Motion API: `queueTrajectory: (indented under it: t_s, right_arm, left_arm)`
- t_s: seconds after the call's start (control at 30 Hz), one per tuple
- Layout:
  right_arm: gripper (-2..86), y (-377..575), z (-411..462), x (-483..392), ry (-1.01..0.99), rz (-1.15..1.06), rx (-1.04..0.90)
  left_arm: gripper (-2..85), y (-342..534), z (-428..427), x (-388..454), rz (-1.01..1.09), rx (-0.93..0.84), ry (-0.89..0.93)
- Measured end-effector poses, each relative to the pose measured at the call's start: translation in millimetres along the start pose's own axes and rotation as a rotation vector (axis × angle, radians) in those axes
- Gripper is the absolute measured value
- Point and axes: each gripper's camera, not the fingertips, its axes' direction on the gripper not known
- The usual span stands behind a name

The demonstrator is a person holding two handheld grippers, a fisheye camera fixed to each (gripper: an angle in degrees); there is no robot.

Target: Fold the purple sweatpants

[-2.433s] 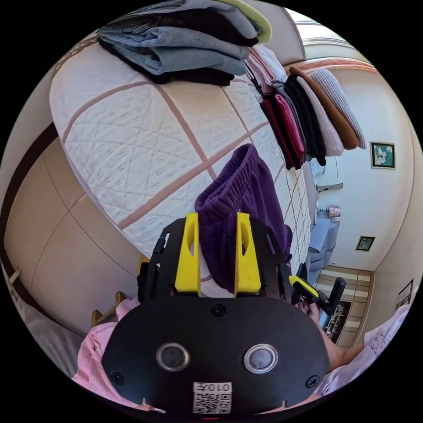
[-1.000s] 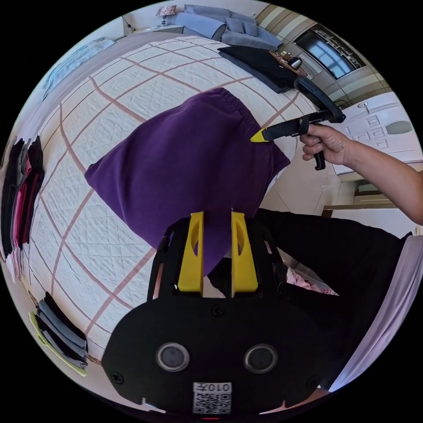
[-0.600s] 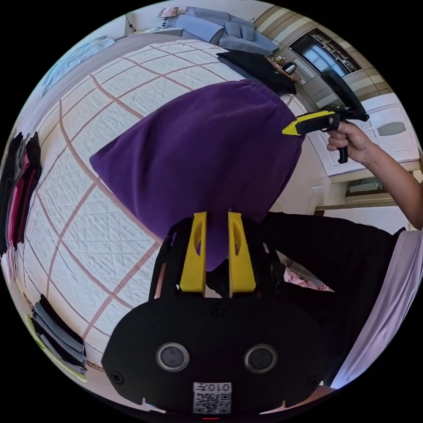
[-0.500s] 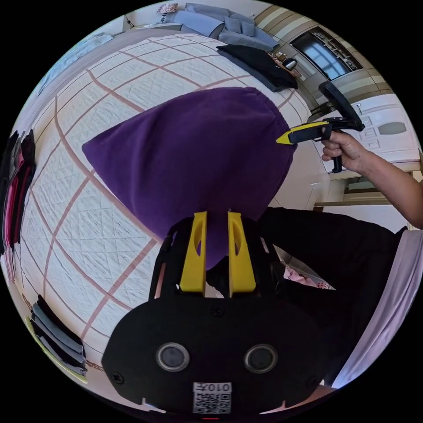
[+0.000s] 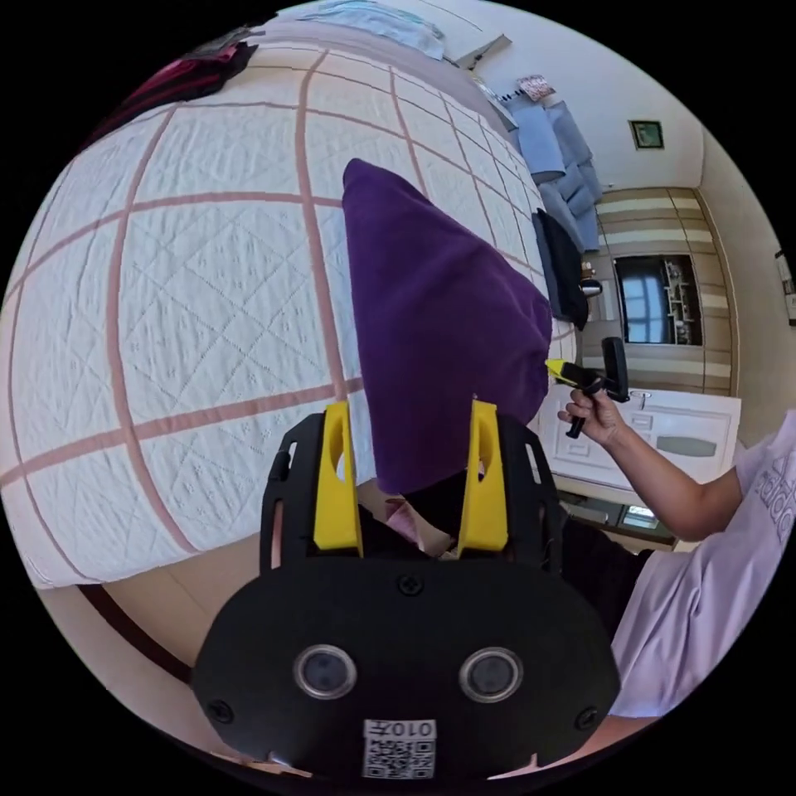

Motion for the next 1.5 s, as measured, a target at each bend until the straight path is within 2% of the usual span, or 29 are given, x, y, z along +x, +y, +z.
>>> queueTrajectory:
  t_s: [0.2, 0.33, 0.53, 0.87, 1.0, 1.23, 1.37, 1.5]
  right_arm:
    - [15.4, -3, 5, 27, -0.045, 0.069, -0.03]
    - [13.6, -5, 4, 39, -0.08, 0.065, -0.064]
    - [10.4, 2, -2, 15, 0.013, 0.07, -0.086]
    - [8.5, 30, -67, -41, -0.028, 0.084, -0.133]
    - [8.5, 55, -98, -78, -0.032, 0.091, -0.086]
    - [8.7, 121, -169, -124, -0.077, 0.157, 0.172]
    - [8.8, 157, -218, -104, -0.144, 0.24, 0.362]
    - [8.7, 183, -270, -65, -0.188, 0.31, 0.527]
  left_arm:
    - [16.3, -28, 49, -32, 0.078, -0.133, 0.016]
    - [15.2, -34, 72, -60, 0.07, -0.125, 0.065]
    - [13.2, -37, 95, -97, -0.023, -0.104, 0.171]
    - [11.3, -79, 80, -76, 0.027, -0.172, 0.101]
    - [11.3, -100, 52, -43, 0.127, -0.198, 0.05]
    - [11.3, -164, 19, 38, 0.394, -0.21, -0.024]
    - [11.2, -224, 38, 107, 0.564, -0.234, -0.061]
    - [11.2, -312, 95, 216, 0.755, -0.274, -0.101]
